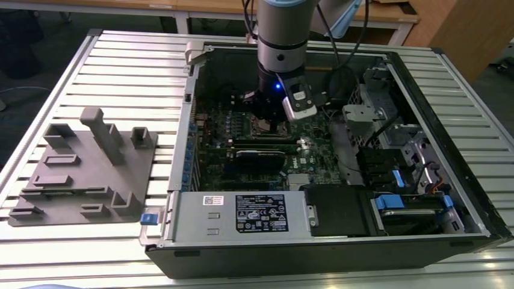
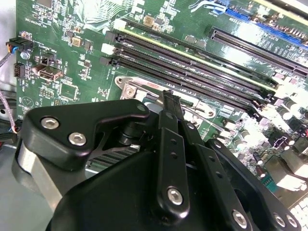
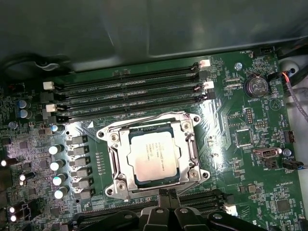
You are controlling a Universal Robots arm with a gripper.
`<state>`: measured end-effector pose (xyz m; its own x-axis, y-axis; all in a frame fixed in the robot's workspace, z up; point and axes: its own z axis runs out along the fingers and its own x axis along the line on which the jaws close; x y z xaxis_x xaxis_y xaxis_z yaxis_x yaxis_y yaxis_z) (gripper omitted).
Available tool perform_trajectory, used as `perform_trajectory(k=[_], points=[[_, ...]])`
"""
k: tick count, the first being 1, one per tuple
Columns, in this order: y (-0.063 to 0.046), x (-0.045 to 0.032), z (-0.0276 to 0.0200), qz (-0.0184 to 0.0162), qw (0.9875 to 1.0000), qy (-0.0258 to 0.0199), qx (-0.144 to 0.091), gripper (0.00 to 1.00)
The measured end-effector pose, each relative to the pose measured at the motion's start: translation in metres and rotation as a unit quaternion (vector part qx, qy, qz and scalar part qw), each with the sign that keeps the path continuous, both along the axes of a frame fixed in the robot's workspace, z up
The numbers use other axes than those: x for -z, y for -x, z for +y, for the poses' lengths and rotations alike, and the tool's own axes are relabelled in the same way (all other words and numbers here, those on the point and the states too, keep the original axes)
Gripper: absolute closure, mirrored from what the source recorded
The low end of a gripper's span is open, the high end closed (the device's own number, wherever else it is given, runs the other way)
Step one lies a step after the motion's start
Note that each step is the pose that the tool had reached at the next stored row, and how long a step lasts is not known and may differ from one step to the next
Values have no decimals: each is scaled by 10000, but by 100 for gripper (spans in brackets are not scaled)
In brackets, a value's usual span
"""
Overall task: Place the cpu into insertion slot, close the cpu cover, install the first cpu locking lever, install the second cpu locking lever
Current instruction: 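Install the second cpu locking lever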
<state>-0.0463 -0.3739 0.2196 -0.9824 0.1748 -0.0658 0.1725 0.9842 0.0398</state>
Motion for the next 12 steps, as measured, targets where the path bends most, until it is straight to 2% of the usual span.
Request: perform_trajectory(k=[12], points=[[33,9,0,0,10000,0,0,89]])
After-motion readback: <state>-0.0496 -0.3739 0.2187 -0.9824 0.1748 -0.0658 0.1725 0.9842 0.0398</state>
